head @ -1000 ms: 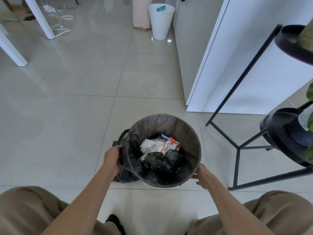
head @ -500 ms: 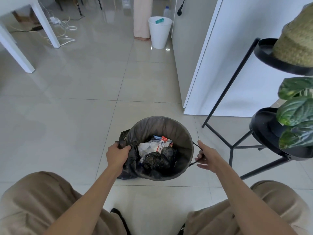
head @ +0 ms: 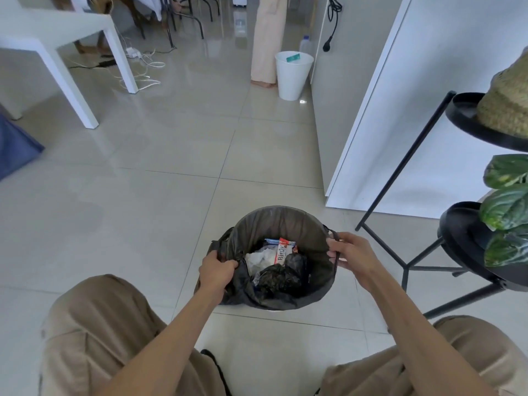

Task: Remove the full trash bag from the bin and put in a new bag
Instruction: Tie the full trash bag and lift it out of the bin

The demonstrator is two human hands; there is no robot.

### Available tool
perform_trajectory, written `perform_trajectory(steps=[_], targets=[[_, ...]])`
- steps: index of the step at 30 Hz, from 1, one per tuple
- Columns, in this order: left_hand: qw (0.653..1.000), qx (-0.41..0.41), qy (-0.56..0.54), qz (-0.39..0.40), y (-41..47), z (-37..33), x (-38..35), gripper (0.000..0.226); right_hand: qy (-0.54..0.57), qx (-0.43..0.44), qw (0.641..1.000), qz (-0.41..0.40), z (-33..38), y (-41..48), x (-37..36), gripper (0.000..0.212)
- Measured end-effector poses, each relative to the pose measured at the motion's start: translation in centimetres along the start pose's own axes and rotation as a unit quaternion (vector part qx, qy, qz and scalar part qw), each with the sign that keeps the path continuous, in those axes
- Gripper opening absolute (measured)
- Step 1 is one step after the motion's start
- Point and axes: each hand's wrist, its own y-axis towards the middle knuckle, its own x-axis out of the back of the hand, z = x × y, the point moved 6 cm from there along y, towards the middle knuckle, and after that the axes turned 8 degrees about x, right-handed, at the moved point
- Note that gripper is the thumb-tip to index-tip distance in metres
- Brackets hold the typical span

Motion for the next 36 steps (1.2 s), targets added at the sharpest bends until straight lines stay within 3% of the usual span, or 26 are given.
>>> perform_trajectory(steps=[3,8,12,15,18,23,27,30,36], targets=[[0.998,-0.049,0.030,-0.006,-0.9,-0.9,-0.1,0.018,0.067,0.047,0.995,0.056,2.1,-0.6,-1.3,0.027],[0.991,-0.100,0.094,-0.002,-1.1,-1.5,-0.6,0.037,0.150,0.071,0.962,0.215,5.1,-2.5,-4.9,0.063],[0.992,-0.095,0.069,-0.051,-1.0,-1.8,0.2,0.015,0.250,0.100,0.927,0.261,8.0,-3.0,-5.3,0.061],[0.992,-0.099,0.012,-0.079,-0.9,-2.8,1.2,0.008,0.306,0.103,0.917,0.235,8.3,-2.6,-4.3,0.056],[0.993,-0.079,-0.052,-0.065,-0.4,-4.0,2.3,0.011,0.233,0.083,0.949,0.195,7.3,-2.6,-3.2,0.045],[0.990,-0.051,-0.111,0.076,-2.2,-7.8,2.5,0.019,0.099,0.066,0.980,0.159,7.9,-3.0,-2.0,0.023],[0.978,-0.124,-0.131,0.108,-5.4,-12.5,3.0,0.014,0.104,0.124,0.980,0.119,10.5,-3.6,-1.4,0.021],[0.964,-0.193,-0.150,0.109,-7.5,-15.7,3.3,0.022,0.038,0.180,0.980,0.077,11.7,-4.2,-0.8,0.021],[0.930,-0.312,-0.141,0.134,-11.0,-18.9,2.7,0.007,-0.014,0.276,0.961,-0.034,14.6,-6.1,0.2,0.016]])
